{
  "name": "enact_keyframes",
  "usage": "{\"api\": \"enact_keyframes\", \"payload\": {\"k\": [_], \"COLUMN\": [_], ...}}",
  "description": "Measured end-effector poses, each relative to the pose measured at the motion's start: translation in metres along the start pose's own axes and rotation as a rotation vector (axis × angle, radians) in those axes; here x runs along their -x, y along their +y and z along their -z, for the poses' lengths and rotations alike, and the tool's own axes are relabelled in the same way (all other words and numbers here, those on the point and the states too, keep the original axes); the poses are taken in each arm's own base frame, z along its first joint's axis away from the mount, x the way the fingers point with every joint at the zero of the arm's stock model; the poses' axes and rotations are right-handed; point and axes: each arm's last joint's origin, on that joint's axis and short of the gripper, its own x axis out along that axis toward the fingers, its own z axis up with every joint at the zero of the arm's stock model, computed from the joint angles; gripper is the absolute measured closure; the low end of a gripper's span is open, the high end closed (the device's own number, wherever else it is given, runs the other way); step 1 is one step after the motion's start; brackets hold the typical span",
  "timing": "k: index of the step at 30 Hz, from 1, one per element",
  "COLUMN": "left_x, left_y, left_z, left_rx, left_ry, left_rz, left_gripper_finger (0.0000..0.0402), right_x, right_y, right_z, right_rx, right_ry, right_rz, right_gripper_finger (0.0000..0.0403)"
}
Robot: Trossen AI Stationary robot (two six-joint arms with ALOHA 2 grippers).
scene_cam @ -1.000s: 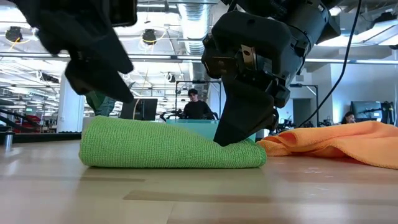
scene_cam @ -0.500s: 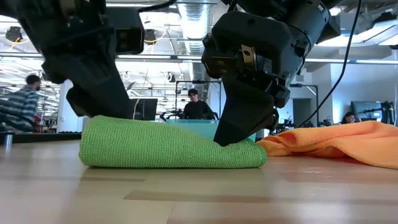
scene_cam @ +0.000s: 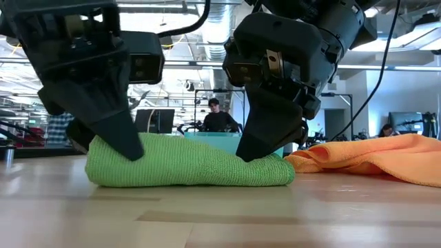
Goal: Roll towel into tight, uniform cylinder
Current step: Roll the green microfiber towel
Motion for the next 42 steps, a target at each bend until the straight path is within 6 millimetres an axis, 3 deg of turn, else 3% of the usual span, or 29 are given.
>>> {"api": "enact_keyframes", "payload": {"k": [10,28,42], "left_x": [-0.0062,-0.0073,-0.0073], "left_y": [0.0024,0.0051,0.0061], "left_z": [0.0031,0.005,0.0052], "left_rx": [0.043,-0.015,-0.05], "left_ry": [0.022,0.027,0.011], "left_rz": [0.001,-0.023,-0.045], "left_gripper_finger": [0.0152,0.0298,0.0359], "right_x": [-0.0001,-0.0001,0.0], "right_y": [-0.0012,-0.0028,-0.0027], "right_z": [-0.001,-0.0026,-0.0025], "right_rx": [-0.004,-0.009,-0.009], "right_ry": [-0.003,-0.005,-0.006], "right_rz": [0.003,0.003,0.003], "right_gripper_finger": [0.0383,0.038,0.0374]}}
